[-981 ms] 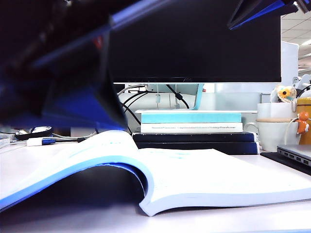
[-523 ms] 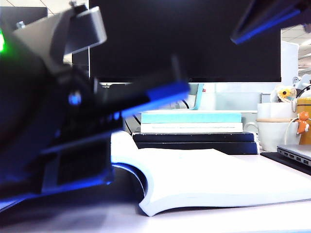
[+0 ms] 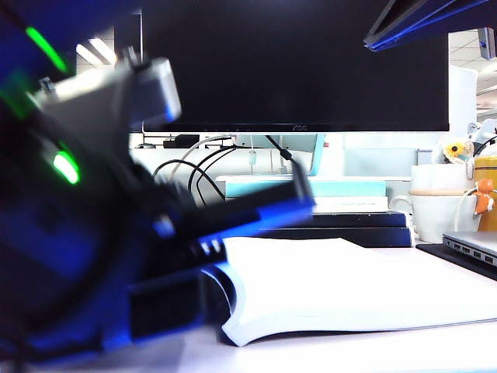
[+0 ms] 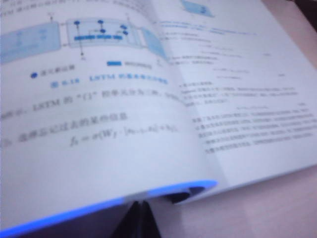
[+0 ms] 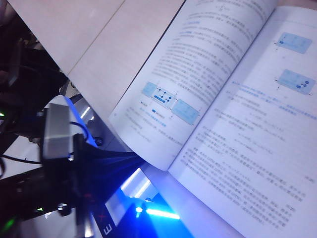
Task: Close the book.
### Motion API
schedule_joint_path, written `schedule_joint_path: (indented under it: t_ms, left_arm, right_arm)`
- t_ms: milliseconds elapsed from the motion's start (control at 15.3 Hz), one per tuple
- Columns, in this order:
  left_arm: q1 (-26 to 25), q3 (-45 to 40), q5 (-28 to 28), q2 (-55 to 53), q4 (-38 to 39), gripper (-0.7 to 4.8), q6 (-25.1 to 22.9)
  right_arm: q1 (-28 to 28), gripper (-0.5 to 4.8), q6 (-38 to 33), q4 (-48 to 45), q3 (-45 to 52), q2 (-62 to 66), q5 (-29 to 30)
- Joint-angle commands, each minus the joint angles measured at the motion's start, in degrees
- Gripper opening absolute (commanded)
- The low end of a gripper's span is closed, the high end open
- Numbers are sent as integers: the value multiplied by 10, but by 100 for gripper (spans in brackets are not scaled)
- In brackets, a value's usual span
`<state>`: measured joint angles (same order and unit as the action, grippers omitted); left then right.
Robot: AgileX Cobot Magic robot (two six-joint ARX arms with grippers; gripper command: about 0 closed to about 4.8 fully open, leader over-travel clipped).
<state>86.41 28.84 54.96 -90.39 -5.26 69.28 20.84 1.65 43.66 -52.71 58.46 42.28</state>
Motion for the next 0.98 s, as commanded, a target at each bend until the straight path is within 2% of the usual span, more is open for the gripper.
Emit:
schedule_joint_path:
  t_ms: [65, 262, 393, 458, 523, 589, 654, 785, 851, 981]
  left_arm:
    - [-22, 2, -36, -17, -27, -6, 2]
    - [-64, 2, -36, -17, -26, -6, -17]
    - [-115, 2, -54, -17, -26, -6, -31]
    - [-150, 2, -57, -17, -31, -6, -70]
    - [-164, 2, -66, -16, -39, -6, -97]
    - [-166, 9, -81, -9, -71, -6, -181]
    - [-163, 14, -77, -5, -73, -6, -202]
    - [-164, 38, -39, 13, -74, -6, -301]
    - [-165, 59, -5, 19, -97, -6, -413]
    - [-161, 64, -50, 19, -198, -6, -593]
  right_arm:
    - [0, -2, 4, -2, -1, -1, 29]
    - [0, -2, 11, -3, -1, -1, 29]
    - [0, -2, 15, -10, -1, -1, 28]
    - [0, -2, 15, -18, -1, -1, 28]
    - [0, -2, 15, -21, -1, -1, 28]
    - [0, -2, 15, -24, -1, -1, 26]
    - [0, -2, 15, -24, -1, -1, 26]
    - [0, -2, 15, -24, -1, -1, 26]
    - [0, -2, 15, -24, -1, -1, 26]
    - [0, -2, 16, -24, -1, -1, 26]
